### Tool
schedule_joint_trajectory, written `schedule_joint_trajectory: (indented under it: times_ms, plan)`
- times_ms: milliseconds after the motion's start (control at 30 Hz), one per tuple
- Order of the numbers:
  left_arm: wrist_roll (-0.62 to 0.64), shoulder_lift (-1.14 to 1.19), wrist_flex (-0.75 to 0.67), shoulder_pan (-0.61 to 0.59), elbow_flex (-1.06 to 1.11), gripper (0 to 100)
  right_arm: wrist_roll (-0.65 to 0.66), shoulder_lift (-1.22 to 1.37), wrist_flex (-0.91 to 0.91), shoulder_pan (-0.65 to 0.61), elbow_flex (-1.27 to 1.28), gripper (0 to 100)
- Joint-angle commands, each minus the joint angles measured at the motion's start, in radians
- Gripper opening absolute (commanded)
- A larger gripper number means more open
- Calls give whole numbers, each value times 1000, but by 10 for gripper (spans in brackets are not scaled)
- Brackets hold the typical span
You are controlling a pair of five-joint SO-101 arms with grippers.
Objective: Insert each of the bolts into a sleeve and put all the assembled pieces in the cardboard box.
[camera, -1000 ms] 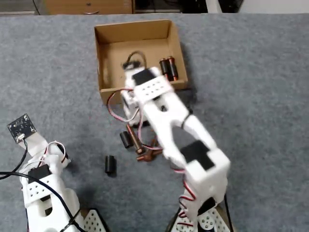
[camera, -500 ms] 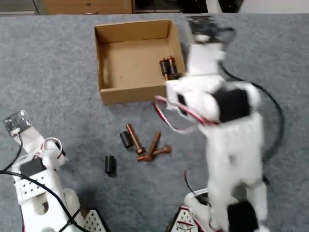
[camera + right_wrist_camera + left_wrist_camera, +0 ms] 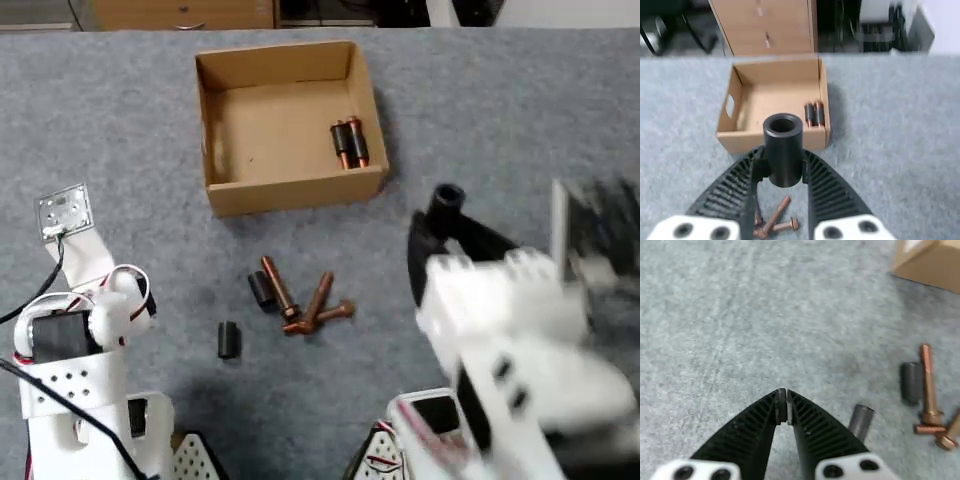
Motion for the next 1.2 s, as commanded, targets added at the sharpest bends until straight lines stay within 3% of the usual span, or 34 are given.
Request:
schedule_joint_trajectory:
  times_ms: [0, 167, 400, 733, 1000, 1100, 1167]
  plan:
    - [5, -1, 69, 81, -114, 19, 12, -102, 14, 13, -8, 2]
    - [69, 1, 149, 229, -195, 19, 14, -277, 12, 27, 176, 2]
    - [141, 79, 183, 457, -270, 19, 14, -438, 6, 200, 321, 2]
    - [129, 552, 278, 582, -572, 19, 14, -579, 9, 381, 430, 2]
    - [81, 684, 276, 629, -810, 19, 8, -636, 6, 472, 499, 2]
    - [110, 730, 264, 660, -827, 19, 8, -641, 9, 473, 532, 2]
    - [213, 782, 232, 680, -821, 19, -15, -641, 9, 475, 545, 2]
